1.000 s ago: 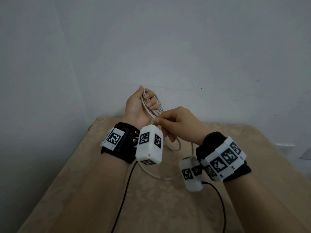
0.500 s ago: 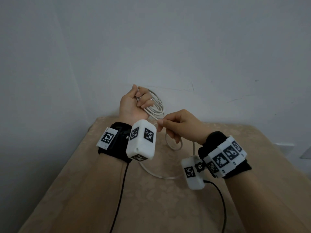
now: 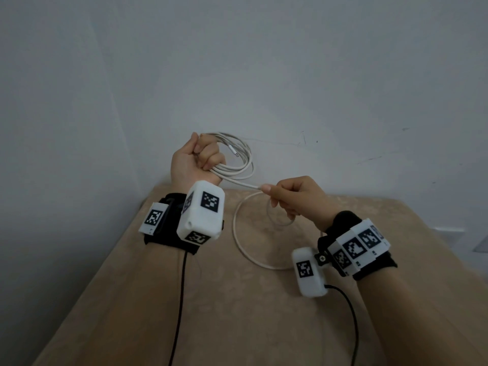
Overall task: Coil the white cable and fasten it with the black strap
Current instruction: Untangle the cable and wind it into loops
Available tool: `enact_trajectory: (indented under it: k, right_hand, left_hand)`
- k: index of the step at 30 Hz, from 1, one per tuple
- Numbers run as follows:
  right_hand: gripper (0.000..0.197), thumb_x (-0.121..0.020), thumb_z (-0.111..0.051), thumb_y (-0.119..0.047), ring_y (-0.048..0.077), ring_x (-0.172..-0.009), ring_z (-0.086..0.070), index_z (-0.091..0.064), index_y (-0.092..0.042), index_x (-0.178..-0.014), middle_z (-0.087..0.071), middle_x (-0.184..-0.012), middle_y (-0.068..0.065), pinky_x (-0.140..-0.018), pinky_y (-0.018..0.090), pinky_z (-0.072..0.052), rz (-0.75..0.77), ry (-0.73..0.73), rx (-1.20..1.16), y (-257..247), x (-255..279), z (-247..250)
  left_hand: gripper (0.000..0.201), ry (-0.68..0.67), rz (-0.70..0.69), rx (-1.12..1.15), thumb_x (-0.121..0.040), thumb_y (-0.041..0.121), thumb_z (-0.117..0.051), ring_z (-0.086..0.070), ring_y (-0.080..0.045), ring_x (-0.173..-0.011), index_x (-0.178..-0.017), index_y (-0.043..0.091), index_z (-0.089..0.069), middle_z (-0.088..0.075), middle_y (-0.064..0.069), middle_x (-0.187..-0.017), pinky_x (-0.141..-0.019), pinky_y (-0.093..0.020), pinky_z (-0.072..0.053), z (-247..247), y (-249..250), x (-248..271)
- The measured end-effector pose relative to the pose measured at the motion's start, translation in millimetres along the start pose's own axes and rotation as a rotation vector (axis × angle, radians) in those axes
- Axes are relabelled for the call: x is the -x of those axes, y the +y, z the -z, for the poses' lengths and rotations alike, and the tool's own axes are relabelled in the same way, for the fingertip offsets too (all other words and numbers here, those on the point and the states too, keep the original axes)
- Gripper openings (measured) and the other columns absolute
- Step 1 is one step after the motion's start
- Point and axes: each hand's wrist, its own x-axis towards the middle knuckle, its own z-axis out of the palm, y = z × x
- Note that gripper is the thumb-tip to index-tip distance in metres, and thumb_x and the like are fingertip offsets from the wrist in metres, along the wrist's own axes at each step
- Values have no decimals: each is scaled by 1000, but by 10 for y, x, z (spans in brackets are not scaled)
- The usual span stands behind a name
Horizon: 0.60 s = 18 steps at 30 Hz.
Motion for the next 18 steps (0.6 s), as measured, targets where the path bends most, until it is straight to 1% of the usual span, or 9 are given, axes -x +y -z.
enact_trajectory:
  k: [3,5,7,10,13,14,16,17,18]
  right_hand:
    - [42,-84,-69,-37,9,-38,-32,-56,-6,-57,-35,-37,-12,-49,27,-36,-30,35,-6,35,-5,43]
    - [43,-82,-70,-36,10,-38,-32,-54,-9,-54,-35,-37,-12,-48,26,-35,-49,63,-7,60,-12,77]
    - [43,-80,-72,-37,10,-38,-31,-54,-11,-52,-35,-37,-12,-47,25,-35,-67,90,-7,89,-22,110]
    - [40,-78,-75,-36,9,-37,-30,-56,-12,-53,-36,-36,-13,-44,23,-34,-104,139,-2,120,-36,159]
    - [37,-78,-75,-32,7,-36,-29,-56,-10,-57,-38,-35,-15,-43,22,-34,-123,170,-36,140,-43,219]
    - [37,-78,-76,-31,7,-36,-29,-54,-10,-56,-39,-37,-13,-42,22,-34,-124,178,-54,148,-43,240]
    - [41,-77,-77,-29,8,-36,-28,-50,-14,-50,-39,-47,-4,-40,21,-33,-128,201,-93,168,-42,283]
    - [43,-76,-78,-28,8,-37,-28,-48,-16,-48,-36,-50,-1,-39,20,-33,-136,212,-113,179,-42,305]
    - [44,-76,-78,-28,9,-37,-27,-47,-18,-46,-35,-51,-1,-38,20,-32,-149,221,-133,187,-41,324]
  left_hand:
    - [29,3,10,-5,-91,13,-42,-19,-7,-37,-63,6,-46,-43,-6,-47,-30,-25,-28,22,27,3]
    - [25,-23,49,6,-88,9,-43,-21,-10,-37,-65,2,-48,-46,-10,-49,-32,-28,-30,63,45,2]
    - [27,-20,75,-2,-90,10,-41,-23,-13,-38,-67,-1,-50,-47,-13,-50,-33,-30,-31,96,61,6]
    - [25,27,67,-43,-89,8,-42,-22,-11,-37,-68,-1,-51,-46,-11,-49,-32,-28,-30,105,65,5]
    - [14,19,96,-86,-86,-3,-52,-23,-13,-37,-72,-5,-53,-47,-14,-50,-34,-28,-29,100,89,2]
    - [10,20,109,-112,-85,-6,-54,-24,-14,-38,-75,-7,-55,-48,-15,-52,-36,-28,-29,91,113,3]
    - [10,22,128,-171,-87,-5,-52,-26,-15,-39,-79,-9,-55,-46,-16,-53,-40,-28,-28,84,146,8]
    - [13,20,137,-197,-89,-2,-49,-27,-15,-40,-81,-10,-55,-42,-13,-54,-42,-29,-27,84,152,15]
    - [16,18,141,-227,-91,0,-46,-28,-16,-42,-82,-10,-55,-37,-9,-56,-43,-29,-27,89,152,20]
